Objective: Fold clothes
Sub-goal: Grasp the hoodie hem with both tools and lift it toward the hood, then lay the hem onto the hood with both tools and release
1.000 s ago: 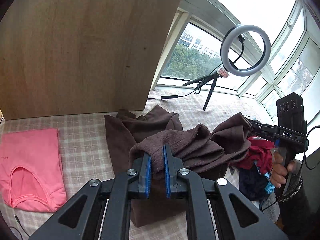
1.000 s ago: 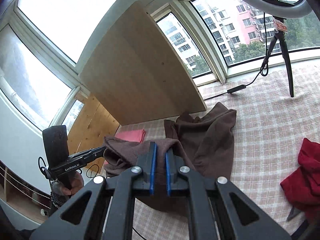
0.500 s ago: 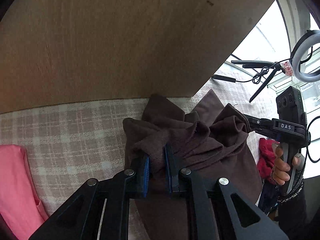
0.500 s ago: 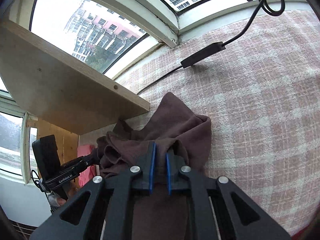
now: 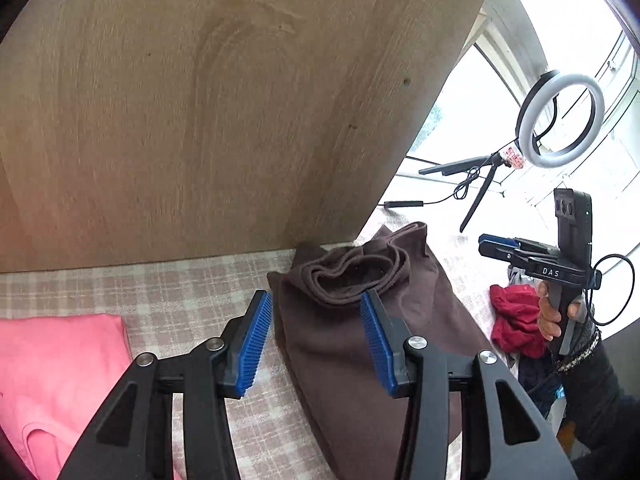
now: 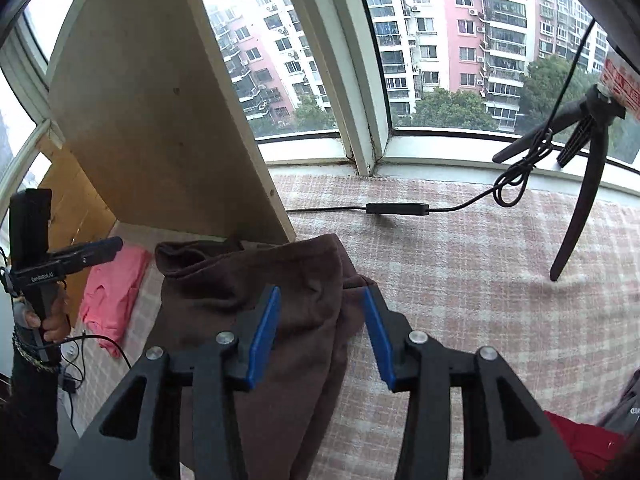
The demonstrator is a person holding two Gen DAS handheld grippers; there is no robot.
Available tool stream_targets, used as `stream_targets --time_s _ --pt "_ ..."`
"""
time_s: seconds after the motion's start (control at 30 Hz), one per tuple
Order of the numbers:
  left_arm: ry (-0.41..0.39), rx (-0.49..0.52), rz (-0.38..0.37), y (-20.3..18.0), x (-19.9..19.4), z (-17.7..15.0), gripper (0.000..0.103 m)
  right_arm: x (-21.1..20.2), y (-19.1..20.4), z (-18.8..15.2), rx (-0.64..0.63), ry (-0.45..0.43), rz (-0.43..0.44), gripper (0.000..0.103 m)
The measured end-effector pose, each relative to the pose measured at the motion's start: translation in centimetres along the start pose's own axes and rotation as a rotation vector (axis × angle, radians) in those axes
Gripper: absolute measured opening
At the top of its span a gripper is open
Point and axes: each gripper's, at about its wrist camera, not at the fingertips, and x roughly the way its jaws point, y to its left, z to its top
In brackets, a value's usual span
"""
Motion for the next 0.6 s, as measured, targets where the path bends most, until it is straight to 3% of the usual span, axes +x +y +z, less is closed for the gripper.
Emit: stream_targets --time_s 0.1,0.23,0.3,0.33,0.37,0.4,0.43,0.53,0.6 --pt "0.069 0.002 0.037 0.9 2.9 -0.8 0.044 0.4 1.8 -0.2 -0.14 -0.004 -0.08 0.042" --pt "0.117 -0.018 0.01 2.1 6.5 -0.8 0.044 4.2 1.3 0.4 -0.148 0.052 -0.087 0.042" --pt "0.112 -0.045 -0.03 2.2 7.6 -0.4 0.044 5.1 0.8 0.6 -0.127 0.05 -0.027 0.042" --pt "0.105 -0.055 -0.047 2.1 8.0 0.0 0.035 5.3 0.5 0.7 -0.114 0.044 0.01 0.042" --pt "0.093 -0.064 -0.056 1.9 8.2 0.5 0.027 5.5 0.3 0.8 -0.102 0.038 0.047 0.036" --pt "0.082 -0.076 -0.046 1.8 8.4 1.1 0.022 5.6 -0.1 0.9 -0.085 0.041 0.06 0.026" --pt "0.072 -0.098 0.001 1.8 8.7 1.6 0.024 5.5 -0.5 0.9 -0.063 0.05 0.055 0.015" --pt "0.046 -0.148 0.125 1.8 9.4 3.0 0.03 4.9 -1.0 0.7 -0.037 0.061 0.005 0.016" --pt "0.055 -0.115 0.129 1.2 9.4 2.9 0.03 4.1 -1.0 0.4 -0.042 0.059 -0.051 0.022"
